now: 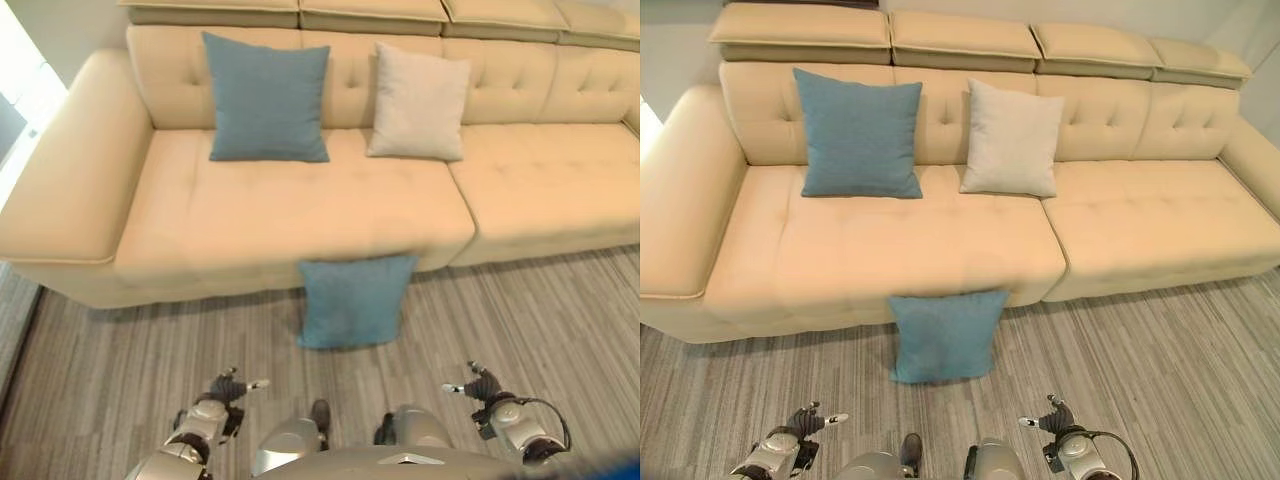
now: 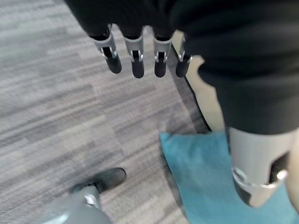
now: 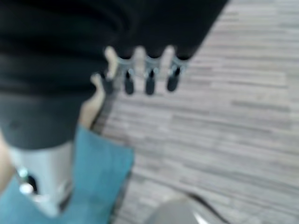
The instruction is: Pick up all the scattered cushions and arrange them neatly on the sofa.
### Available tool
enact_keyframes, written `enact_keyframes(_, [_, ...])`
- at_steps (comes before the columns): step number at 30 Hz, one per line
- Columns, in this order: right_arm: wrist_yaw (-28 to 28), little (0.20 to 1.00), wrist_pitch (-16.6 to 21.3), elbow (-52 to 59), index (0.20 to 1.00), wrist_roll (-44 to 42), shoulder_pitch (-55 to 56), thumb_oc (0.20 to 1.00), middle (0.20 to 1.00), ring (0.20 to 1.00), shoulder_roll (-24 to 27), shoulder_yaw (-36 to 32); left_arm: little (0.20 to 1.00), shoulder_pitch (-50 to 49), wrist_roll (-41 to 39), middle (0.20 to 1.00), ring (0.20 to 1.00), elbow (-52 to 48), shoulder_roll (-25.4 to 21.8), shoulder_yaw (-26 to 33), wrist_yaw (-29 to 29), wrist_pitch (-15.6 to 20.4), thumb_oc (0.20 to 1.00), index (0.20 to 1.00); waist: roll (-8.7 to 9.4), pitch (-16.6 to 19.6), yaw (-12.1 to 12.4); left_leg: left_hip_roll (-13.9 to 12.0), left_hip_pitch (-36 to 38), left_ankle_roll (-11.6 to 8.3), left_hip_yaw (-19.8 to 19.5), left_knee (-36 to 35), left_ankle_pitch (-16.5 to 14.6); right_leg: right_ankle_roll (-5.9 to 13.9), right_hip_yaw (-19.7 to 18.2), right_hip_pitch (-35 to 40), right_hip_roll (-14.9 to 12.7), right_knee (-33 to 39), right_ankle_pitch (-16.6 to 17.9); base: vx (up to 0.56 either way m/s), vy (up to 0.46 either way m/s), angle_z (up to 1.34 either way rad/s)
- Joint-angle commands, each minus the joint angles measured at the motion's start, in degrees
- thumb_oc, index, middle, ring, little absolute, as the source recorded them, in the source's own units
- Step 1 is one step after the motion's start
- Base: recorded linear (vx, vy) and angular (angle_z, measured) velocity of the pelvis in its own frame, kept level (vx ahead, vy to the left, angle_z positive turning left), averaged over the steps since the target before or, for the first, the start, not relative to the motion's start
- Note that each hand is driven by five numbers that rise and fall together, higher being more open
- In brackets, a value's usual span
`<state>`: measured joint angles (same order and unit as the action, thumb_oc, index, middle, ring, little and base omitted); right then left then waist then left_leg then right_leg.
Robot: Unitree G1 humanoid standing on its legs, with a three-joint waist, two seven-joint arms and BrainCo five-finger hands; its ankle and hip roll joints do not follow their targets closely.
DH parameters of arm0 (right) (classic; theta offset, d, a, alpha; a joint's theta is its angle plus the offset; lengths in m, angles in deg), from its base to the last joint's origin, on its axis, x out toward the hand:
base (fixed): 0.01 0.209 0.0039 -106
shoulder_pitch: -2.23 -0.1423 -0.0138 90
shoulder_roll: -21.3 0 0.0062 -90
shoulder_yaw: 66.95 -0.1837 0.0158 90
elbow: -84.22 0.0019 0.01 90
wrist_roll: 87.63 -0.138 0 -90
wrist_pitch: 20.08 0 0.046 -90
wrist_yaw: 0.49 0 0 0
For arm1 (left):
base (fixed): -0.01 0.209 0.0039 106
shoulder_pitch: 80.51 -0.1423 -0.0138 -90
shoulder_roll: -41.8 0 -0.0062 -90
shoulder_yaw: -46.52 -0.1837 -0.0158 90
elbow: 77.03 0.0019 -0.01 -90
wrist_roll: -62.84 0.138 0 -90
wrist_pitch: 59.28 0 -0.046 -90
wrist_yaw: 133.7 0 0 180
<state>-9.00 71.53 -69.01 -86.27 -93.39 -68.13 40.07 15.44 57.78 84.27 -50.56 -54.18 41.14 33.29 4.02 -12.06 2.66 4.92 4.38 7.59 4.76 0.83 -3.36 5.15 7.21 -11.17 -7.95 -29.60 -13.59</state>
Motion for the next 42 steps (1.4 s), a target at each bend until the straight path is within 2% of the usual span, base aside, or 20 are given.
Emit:
enact_keyframes(1, [-0.64,1.0,-0.02,-0.03,1.0,0.77,-0.98,1.0,1.0,1.0,3.48,0.06,1.0,-1.91,1.94,1.0,1.0,0.57,-0.19,0.31,-0.29,0.16,1.0,1.0,0.7,0.3,-1.16,-3.01,-3.1,-3.75,-1.59,8.26,-6.52,0.48,-0.94,3.19,2.25,17.55,11.97,0.2,-0.09,0.03])
enact_keyframes(2, [-0.56,1.0,-0.15,-0.21,1.0,0.69,-0.52,1.0,1.0,1.0,3.74,-0.34,1.0,-2.1,2.47,1.0,1.0,0.58,0.03,0.13,-0.57,0.5,1.0,1.0,1.21,0.41,-1.48,-2.3,-2.58,-3.94,-1.59,8.41,-6.92,0.85,-2.68,4.29,2.79,19.91,13.37,0.2,-0.124,0.12])
enact_keyframes(3, [-0.74,1.0,0.01,0.13,1.0,0.54,-0.4,1.0,1.0,1.0,4.07,-0.4,1.0,-1.96,2.28,1.0,1.0,0.54,0.31,-0.18,-0.24,0.56,1.0,1.0,1.37,0.82,-1.18,-2.29,-2.82,-4.13,-2.02,8.62,-6.91,0.57,-2.81,5.13,2.82,20.42,12.78,0.13,-0.122,0.21])
enact_keyframes(10, [-0.93,1.0,0.76,1.69,1.0,-0.42,-0.06,1.0,1.0,1.0,4.87,-0.74,1.0,-2.3,2.62,1.0,1.0,0.45,0.85,-0.33,-0.07,0.56,1.0,1.0,1.39,2.5,-1.98,-3.82,-1.57,-5.97,-2.79,6.28,-6.16,-1.17,-1.89,8.91,5.07,23.94,11.26,0.09,-0.12,0.33])
enact_keyframes(12, [-0.88,1.0,1.16,2.95,1.0,-0.78,0.58,1.0,1.0,1.0,5.04,-0.96,1.0,-2.4,2.77,1.0,1.0,0.32,0.84,-0.4,-0.06,0.45,1.0,1.0,1.41,2.55,-2.41,-4.78,-1.58,-7.04,-3.04,6.25,-5.87,-1.91,-1.32,9.54,5.62,24.18,10.37,0.05,-0.15,0.16])
enact_keyframes(13, [-1.04,1.0,1.35,3.5,1.0,-1.16,0.79,1.0,1.0,1.0,5.1,-1.12,1.0,-2.11,2.73,1.0,1.0,0.14,0.83,-0.62,-0.14,0.44,1.0,1.0,1.6,2.23,-2.6,-5.3,-2.45,-7.96,-2.91,7.25,-5.43,-2.37,-1.18,9.8,5.81,24.39,9.96,0.01,-0.096,0.25])
enact_keyframes(14, [-1.04,1.0,1.36,3.5,1.0,-1.16,0.79,1.0,1.0,1.0,5.09,-1.13,1.0,-2.1,2.73,1.0,1.0,0.14,0.82,-0.62,-0.14,0.44,1.0,1.0,1.59,2.27,-2.7,-5.3,-2.57,-7.99,-3.01,7.38,-5.47,-2.39,-1.08,9.78,5.81,24.4,9.95,-0.05,-0.129,0.23])
enact_keyframes(16, [-1.45,1.0,1.81,4.65,1.0,-2.31,0.83,1.0,1.0,1.0,5.65,-1.53,1.0,-0.85,2.39,1.0,1.0,-1.04,0.86,-1.51,-0.17,0.38,1.0,1.0,2.58,0.59,-2.93,-6.19,-8.65,-9.22,-3.35,16.6,-3.89,-3.86,-0.85,9.88,5.67,24.69,9.68,-0.08,-0.129,0.31])
enact_keyframes(19, [-1.66,1.0,1.77,4.49,1.0,-2.74,0.4,1.0,1.0,1.0,5.95,-1.63,1.0,-0.18,1.83,1.0,1.0,-1.35,0.88,-1.92,-0.23,0.46,1.0,1.0,2.79,-0.18,-2.82,-6.23,-11.38,-9.07,-4.47,18.85,-3.92,-4.35,-0.42,9.99,5.64,24.52,9.1,-0.01,-0.033,0.43])
enact_keyframes(20, [-1.57,1.0,1.71,4.53,1.0,-2.76,0.47,1.0,1.0,1.0,6.22,-1.62,1.0,-0.09,1.7,1.0,1.0,-1.45,1.08,-2.22,-0.19,0.43,1.0,1.0,2.52,-0.09,-2.86,-6.47,-11.64,-8.74,-4.13,16.69,-4.34,-4.09,-0.11,10.22,5.51,24.7,8.62,0.04,0.023,0.17])
enact_keyframes(22, [-1.83,1.0,1.57,4.39,1.0,-2.65,0.12,1.0,1.0,1.0,6.54,-1.54,1.0,0.38,1.61,1.0,1.0,-1.82,1.2,-2.69,-0.38,0.42,1.0,1.0,2.28,-0.41,-2.57,-6.57,-13.65,-8.84,-4.02,14.52,-2.97,-3.9,0.14,10.5,5.34,24.77,8.31,0.08,0.086,0.25])
enact_keyframes(24, [-1.57,1.0,1.52,3.68,1.0,-2.08,-0.34,1.0,1.0,1.0,6.5,-1.12,1.0,0.14,1.16,1.0,1.0,-1.87,1.59,-2.9,-0.06,0.68,1.0,1.0,1.25,-0.13,-2.35,-5.85,-13.42,-8.77,-5.23,11.63,-2.54,-3.34,-0.81,9.68,5.61,23.62,7.76,0.08,0.14,0.17])
enact_keyframes(26, [-1.64,1.0,1.39,3.55,1.0,-1.75,-0.39,1.0,1.0,1.0,6.49,-0.86,1.0,0.17,1.16,1.0,1.0,-1.94,1.49,-2.89,-0.16,0.75,1.0,1.0,1.27,-0.19,-2.35,-5.76,-13.3,-8.8,-4.91,11.47,-2.38,-3.28,-1.03,9.27,5.47,23.28,7.78,0.05,0.131,-0.27])
enact_keyframes(27, [-1.39,1.0,1.1,3.36,1.0,-0.74,-0.64,1.0,1.0,1.0,5.96,-0.07,1.0,0.14,1.25,1.0,1.0,-2.18,0.93,-2.56,-0.15,0.74,1.0,1.0,1.57,-0.29,-1.91,-5.1,-13.16,-7.95,-4.26,11.17,-3.04,-2.63,-1.84,8.13,4.76,22.63,8.46,0.08,0.204,-0.39])
enact_keyframes(31, [-1.44,1.0,0.91,3.13,1.0,-0.52,-1.24,1.0,1.0,1.0,5.37,0.52,1.0,0.4,0.94,1.0,1.0,-2.18,0.18,-2.03,-0.35,0.82,1.0,1.0,2.09,-0.72,-1.26,-4.9,-13.16,-6.98,-3.47,11.29,-3.89,-2.05,-2.4,7.11,4.06,21.64,8.54,0.03,0.094,-0.39])
enact_keyframes(34, [-1.82,1.0,0.89,3.54,1.0,-1.03,-2.42,1.0,1.0,1.0,5.04,0.96,1.0,1.1,0.2,1.0,1.0,-2.98,-1.32,-1.43,-1.12,1.18,1.0,1.0,2.67,-1.91,-0.64,-4.68,-14.7,-5.96,-2.61,13.04,-5.13,-1.33,-2.66,4.65,3.12,19.42,8.88,-0.01,0.075,-0.14])
enact_keyframes(39, [-3.4,1.0,1.31,4.28,1.0,-2.53,-4.44,1.0,1.0,1.0,5.29,0.3,1.0,2.45,-1.78,1.0,1.0,-5.64,-2.68,-0.71,-3.12,2.06,1.0,1.0,2.52,-3.86,-0.23,-4.57,-17.58,-5.43,-1.99,15.53,-5.95,-1.26,-2.95,1.0,2.47,16.73,9.06,-0.05,0.025,-0.02])
enact_keyframes(41, [-5.22,1.0,1.68,4.63,1.0,-3.88,-5.97,1.0,1.0,1.0,5.48,-0.46,1.0,4.05,-3.68,1.0,1.0,-7.63,-3.0,-0.44,-5.12,2.91,1.0,1.0,2.23,-5.31,-0.18,-4.56,-20.02,-5.35,-1.78,17.21,-6.43,-1.34,-3.04,-1.7,2.3,15.27,9.11,-0.16,-0.001,-0.09])
enact_keyframes(42, [-7.12,1.0,2.16,5.02,1.0,-5.69,-7.59,1.0,1.0,1.0,5.42,-1.31,1.0,5.88,-6.32,1.0,1.0,-9.94,-2.94,-0.26,-7.19,4.0,1.0,1.0,2.05,-6.52,-0.41,-4.57,-23.99,-5.36,-1.76,19.25,-6.33,-1.58,-3.13,-5.76,1.95,13.56,9.36,-0.16,-0.016,0.01])
